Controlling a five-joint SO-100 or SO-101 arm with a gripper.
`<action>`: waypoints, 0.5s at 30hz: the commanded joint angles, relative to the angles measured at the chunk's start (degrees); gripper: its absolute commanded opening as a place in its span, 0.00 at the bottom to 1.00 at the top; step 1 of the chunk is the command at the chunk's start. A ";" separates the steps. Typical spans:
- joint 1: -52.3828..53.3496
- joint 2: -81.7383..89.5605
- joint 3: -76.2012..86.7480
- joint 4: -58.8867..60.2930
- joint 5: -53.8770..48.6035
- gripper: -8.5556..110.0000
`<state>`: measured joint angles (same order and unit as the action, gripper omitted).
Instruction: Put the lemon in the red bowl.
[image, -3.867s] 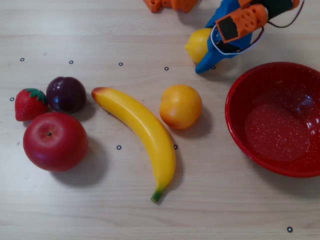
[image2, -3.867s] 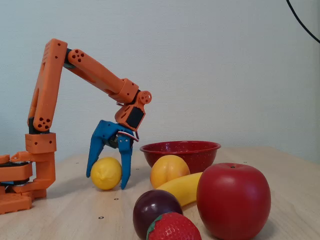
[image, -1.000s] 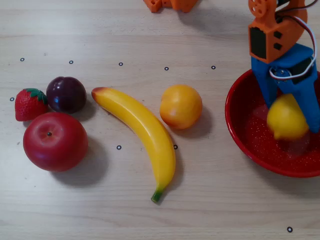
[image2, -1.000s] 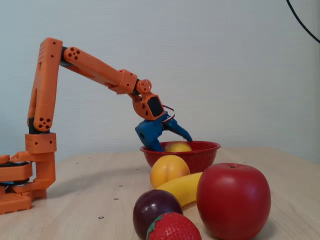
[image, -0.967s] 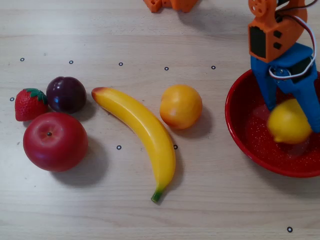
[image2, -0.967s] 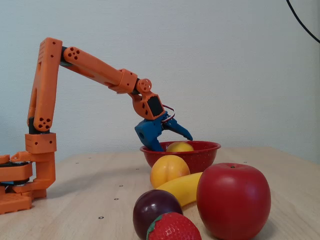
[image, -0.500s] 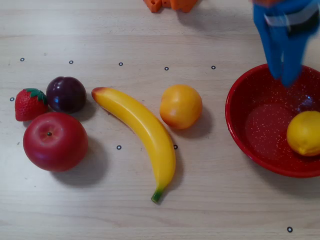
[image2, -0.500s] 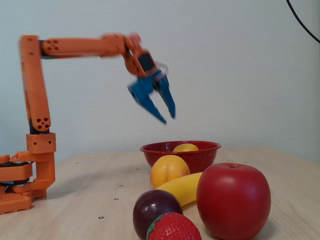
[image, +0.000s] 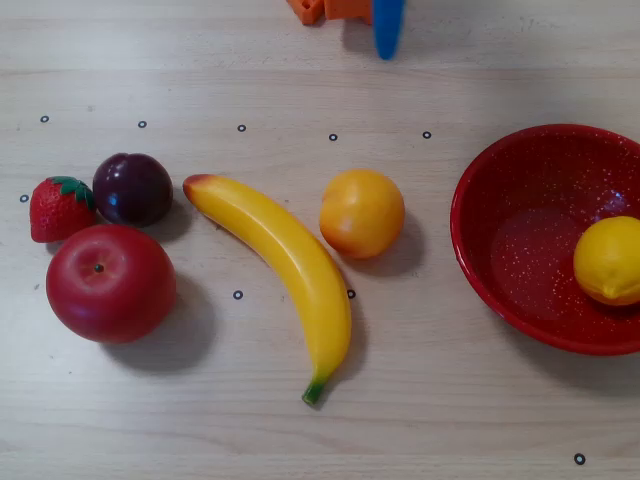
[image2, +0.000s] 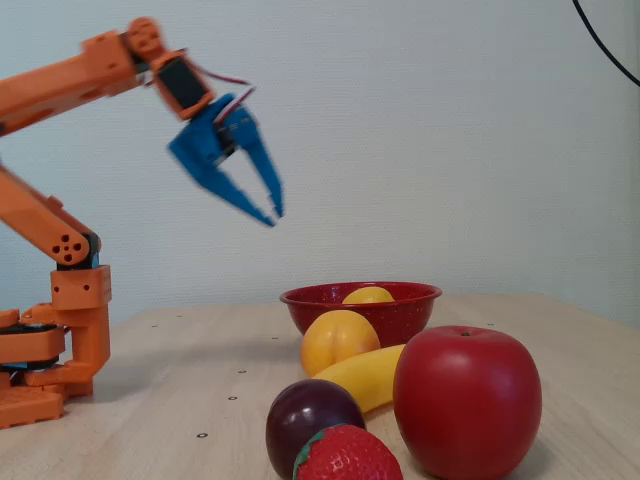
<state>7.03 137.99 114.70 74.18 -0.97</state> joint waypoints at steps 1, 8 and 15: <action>-3.25 8.00 3.87 -1.67 2.29 0.07; -8.96 24.79 23.38 -3.43 1.58 0.07; -12.04 38.06 39.73 -8.88 1.85 0.07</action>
<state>-4.13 173.58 156.01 67.76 -0.09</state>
